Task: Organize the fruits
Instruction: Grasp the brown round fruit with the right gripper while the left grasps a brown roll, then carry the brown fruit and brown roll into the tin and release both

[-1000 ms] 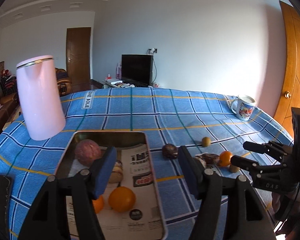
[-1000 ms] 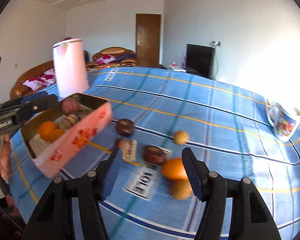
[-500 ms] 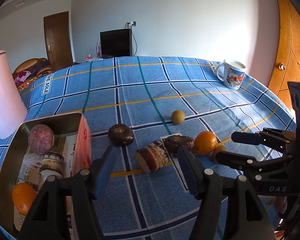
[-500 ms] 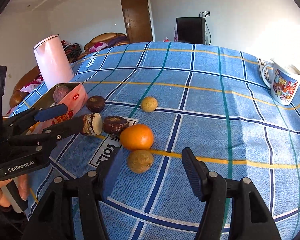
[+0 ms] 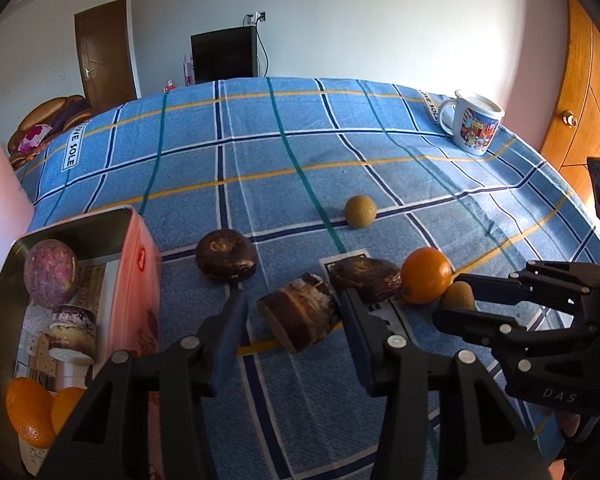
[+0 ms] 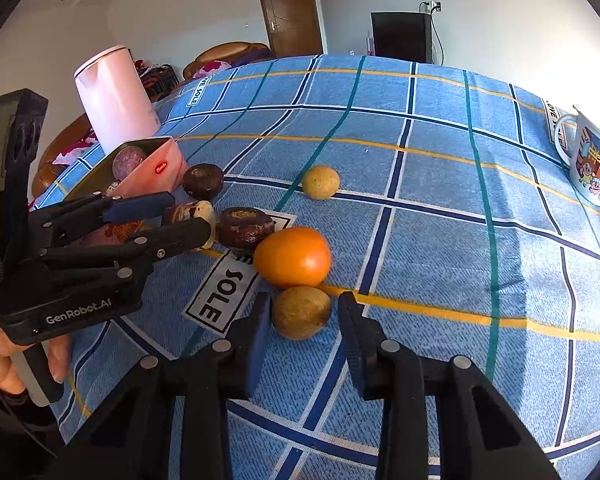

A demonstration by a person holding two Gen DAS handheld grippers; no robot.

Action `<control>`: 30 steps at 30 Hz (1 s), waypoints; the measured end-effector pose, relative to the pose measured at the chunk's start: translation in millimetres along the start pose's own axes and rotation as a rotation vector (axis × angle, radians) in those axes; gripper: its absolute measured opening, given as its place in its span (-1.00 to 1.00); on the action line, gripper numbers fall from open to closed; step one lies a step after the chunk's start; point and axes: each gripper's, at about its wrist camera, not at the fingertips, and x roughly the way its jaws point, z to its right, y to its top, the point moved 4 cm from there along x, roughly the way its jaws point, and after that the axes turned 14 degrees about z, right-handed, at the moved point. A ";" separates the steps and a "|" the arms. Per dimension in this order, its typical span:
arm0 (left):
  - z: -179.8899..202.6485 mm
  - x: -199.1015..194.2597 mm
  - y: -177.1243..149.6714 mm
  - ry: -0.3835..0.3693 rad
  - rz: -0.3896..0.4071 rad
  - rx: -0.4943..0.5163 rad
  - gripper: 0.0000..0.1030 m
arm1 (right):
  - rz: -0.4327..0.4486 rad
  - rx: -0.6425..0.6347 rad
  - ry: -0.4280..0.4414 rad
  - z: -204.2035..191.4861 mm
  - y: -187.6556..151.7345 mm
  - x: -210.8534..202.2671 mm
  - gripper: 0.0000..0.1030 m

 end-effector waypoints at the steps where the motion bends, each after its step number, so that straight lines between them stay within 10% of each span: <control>1: 0.2 0.8 -0.3 -0.002 -0.004 0.000 -0.12 | 0.001 0.006 0.003 1.3 0.0 -0.4 -0.32; 30: 7.6 -45.7 12.1 -0.014 0.240 0.015 -0.13 | 0.225 -0.048 -0.025 -7.8 14.5 -43.0 -0.39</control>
